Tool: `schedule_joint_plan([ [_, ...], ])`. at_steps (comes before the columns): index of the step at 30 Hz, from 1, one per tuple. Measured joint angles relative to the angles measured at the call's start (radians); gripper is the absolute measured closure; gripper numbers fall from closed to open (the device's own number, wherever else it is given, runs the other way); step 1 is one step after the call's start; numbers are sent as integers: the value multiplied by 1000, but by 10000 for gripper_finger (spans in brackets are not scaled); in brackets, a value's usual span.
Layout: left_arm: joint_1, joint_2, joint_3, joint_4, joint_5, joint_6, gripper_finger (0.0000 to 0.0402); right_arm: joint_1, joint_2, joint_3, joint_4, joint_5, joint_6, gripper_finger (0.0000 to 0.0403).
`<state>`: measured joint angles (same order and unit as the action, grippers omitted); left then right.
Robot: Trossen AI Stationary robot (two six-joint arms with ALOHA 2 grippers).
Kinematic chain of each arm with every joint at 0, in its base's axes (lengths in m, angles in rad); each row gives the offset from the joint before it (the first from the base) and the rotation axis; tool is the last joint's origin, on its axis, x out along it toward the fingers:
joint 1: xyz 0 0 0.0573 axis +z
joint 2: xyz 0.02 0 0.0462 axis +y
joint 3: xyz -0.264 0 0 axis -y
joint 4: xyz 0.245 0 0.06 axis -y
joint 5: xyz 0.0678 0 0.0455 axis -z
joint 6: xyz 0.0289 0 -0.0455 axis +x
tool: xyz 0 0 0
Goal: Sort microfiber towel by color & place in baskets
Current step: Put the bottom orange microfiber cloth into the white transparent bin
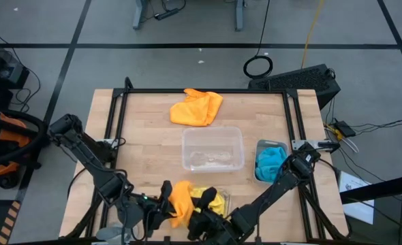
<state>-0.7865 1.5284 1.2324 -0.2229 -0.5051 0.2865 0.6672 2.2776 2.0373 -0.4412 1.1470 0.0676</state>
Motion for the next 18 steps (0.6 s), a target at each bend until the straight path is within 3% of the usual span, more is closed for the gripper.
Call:
schedule_joint_plan([
  [6, 12, 3, 0, 6, 18, 34, 375, 14, 0, 0, 6, -19, 25, 193],
  [10, 23, 3, 0, 4, 39, 34, 375, 13, 0, 0, 4, -156, 26, 158],
  [13, 28, 3, 0, -6, 91, 34, 375, 13, 0, 0, 4, -207, 26, 142],
  [18, 27, 3, 0, -6, 164, 35, 375, 13, 0, 0, 32, -207, 4, 132],
])
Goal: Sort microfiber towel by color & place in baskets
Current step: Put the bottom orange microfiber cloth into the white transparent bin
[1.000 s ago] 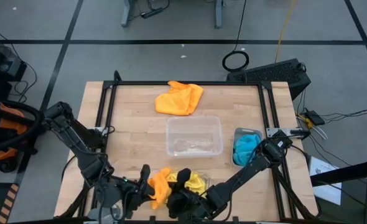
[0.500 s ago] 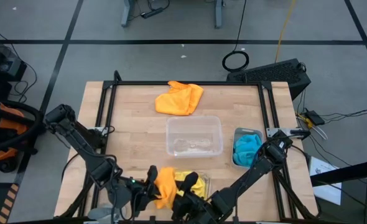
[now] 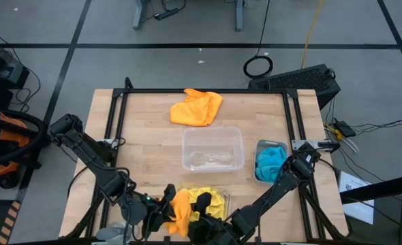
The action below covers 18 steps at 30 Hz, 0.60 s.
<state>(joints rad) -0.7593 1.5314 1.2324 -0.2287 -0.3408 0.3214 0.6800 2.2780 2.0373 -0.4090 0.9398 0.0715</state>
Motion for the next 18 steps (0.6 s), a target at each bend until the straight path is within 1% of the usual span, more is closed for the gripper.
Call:
schedule_joint_plan([
  [7, 6, 0, 0, 1, 1, -1, 375, 4, 0, 0, 23, -7, -26, 131],
  [11, 7, 0, 0, 1, -2, -1, 375, 12, 1, 0, 32, -57, -34, 131],
  [14, 8, 0, 0, 3, -27, -24, 375, 12, 1, 0, 35, -54, -32, 131],
  [18, 13, 0, 0, -1, -31, -44, 375, 11, 1, 0, 37, -51, -32, 131],
])
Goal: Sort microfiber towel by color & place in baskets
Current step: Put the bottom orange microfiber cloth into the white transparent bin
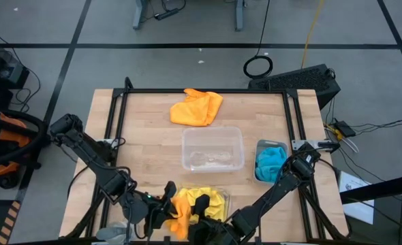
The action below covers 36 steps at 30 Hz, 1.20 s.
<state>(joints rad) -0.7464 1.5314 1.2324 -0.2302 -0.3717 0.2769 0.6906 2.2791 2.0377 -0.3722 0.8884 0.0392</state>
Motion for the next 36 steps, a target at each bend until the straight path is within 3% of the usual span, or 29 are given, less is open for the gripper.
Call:
schedule_joint_plan([
  [6, 12, 21, 2, -10, 6, -10, 375, 0, 1, 0, -3, 14, -43, 135],
  [11, 19, 55, 2, -3, 5, -35, 372, 0, 2, 0, 1, 82, -72, 165],
  [16, 18, 57, 2, -1, 5, -87, 338, 0, 2, 0, -4, 89, -94, 239],
  [24, -27, 58, 2, -5, 5, -102, 224, 0, 2, 0, -5, 82, -118, 387],
  [29, -68, 51, 1, -8, -34, -79, 170, 1, 2, 0, 4, 121, -136, 382],
  [36, -124, 31, 1, -53, -141, -88, 137, 5, -21, 0, -40, 202, -168, 398],
])
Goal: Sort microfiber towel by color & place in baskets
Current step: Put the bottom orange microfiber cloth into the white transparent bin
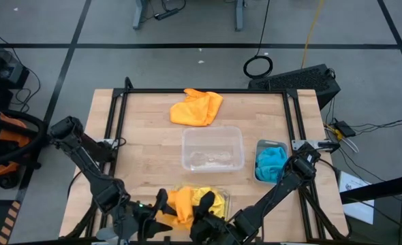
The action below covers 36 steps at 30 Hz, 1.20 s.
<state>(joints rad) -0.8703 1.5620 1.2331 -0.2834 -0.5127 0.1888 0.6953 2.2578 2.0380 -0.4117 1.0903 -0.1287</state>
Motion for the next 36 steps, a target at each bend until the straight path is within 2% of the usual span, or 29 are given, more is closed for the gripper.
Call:
schedule_joint_plan([
  [6, -43, -8, -1, -4, -176, 2, 134, -2, -78, 0, -186, 160, 49, 398],
  [11, -61, -30, -1, -19, -331, 2, 134, -29, -160, 0, -438, 286, 168, 398],
  [16, -67, -42, -1, -24, -449, 0, 134, -88, -239, 1, -784, 298, 447, 398],
  [20, -66, -41, -1, -68, -463, -10, 134, -154, -256, 1, -1129, 250, 790, 398],
  [21, -63, -41, -1, -83, -465, -22, 134, -171, -256, -5, -1165, 233, 871, 398],
  [24, -60, -41, -1, -106, -467, -34, 134, -219, -264, -65, -1098, 205, 894, 398],
  [29, -56, -41, -1, -103, -483, -28, 134, -276, -251, -181, -936, 99, 865, 392],
  [33, -54, -41, -1, -111, -484, -50, 134, -304, -250, -286, -749, 22, 771, 391],
  [36, -49, -41, -1, -120, -484, -50, 134, -319, -250, -325, -626, -80, 676, 390],
])
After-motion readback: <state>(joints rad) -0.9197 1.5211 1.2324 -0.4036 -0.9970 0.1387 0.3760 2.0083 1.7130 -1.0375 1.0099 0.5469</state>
